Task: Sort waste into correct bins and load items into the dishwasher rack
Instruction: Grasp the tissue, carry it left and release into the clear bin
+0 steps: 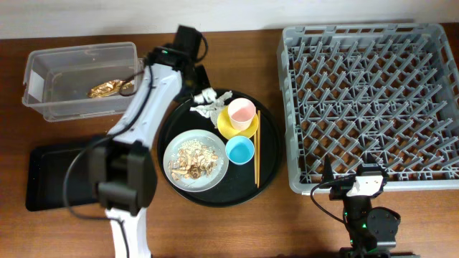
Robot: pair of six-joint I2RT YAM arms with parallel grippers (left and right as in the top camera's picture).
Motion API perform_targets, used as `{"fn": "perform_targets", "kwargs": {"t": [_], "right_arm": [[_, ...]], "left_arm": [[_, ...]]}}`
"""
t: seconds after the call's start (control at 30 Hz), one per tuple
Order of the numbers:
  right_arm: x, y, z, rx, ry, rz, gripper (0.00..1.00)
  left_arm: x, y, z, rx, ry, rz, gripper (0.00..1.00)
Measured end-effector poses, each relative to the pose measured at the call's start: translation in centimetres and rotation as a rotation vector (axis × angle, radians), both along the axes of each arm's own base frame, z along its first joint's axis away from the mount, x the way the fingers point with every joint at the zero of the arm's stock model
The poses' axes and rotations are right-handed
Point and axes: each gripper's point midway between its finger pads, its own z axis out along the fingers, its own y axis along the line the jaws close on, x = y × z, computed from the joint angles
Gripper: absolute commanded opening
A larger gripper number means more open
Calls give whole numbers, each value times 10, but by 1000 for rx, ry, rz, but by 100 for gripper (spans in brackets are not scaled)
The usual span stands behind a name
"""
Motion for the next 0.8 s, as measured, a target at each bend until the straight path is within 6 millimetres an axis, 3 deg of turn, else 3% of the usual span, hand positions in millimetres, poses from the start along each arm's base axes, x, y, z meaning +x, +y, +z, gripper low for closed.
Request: {"fn": "perform_targets", "kwargs": {"t": [0.1, 0.17, 0.23, 0.33, 0.4, 0.47, 0.5, 0.53, 0.57, 0.6, 0.67, 0.8], "right_arm": [[0, 0, 0, 0, 0, 0, 99], [0, 0, 0, -1, 0, 0, 98], [0, 0, 0, 0, 0, 0, 99], [0, 0, 0, 0, 0, 0, 98], [0, 0, 0, 0, 0, 0, 98], [0, 0, 0, 0, 0, 0, 98], [0, 0, 0, 0, 0, 0, 98], [0, 0, 0, 0, 0, 0, 98], [0, 0, 0, 0, 0, 0, 98], [0, 0, 0, -1, 0, 0, 98], [0, 0, 0, 0, 0, 0, 98], [0, 0, 0, 0, 0, 0, 98]], "left_arm": [[5, 17, 48, -33, -99, 34, 1], [10, 42, 73, -43, -154, 87, 1], [20, 83, 83, -50, -190, 181, 1], [31, 124, 87, -61, -227, 287, 1], [41, 173, 95, -61, -283, 403, 1], [43, 203, 99, -48, -311, 471, 3], [42, 227, 101, -29, -329, 525, 11], [41, 245, 103, -10, -341, 565, 26], [39, 262, 105, 11, -353, 606, 59], [37, 275, 106, 38, -362, 633, 78], [35, 294, 111, 76, -390, 685, 97], [33, 311, 114, 103, -408, 726, 99]]}}
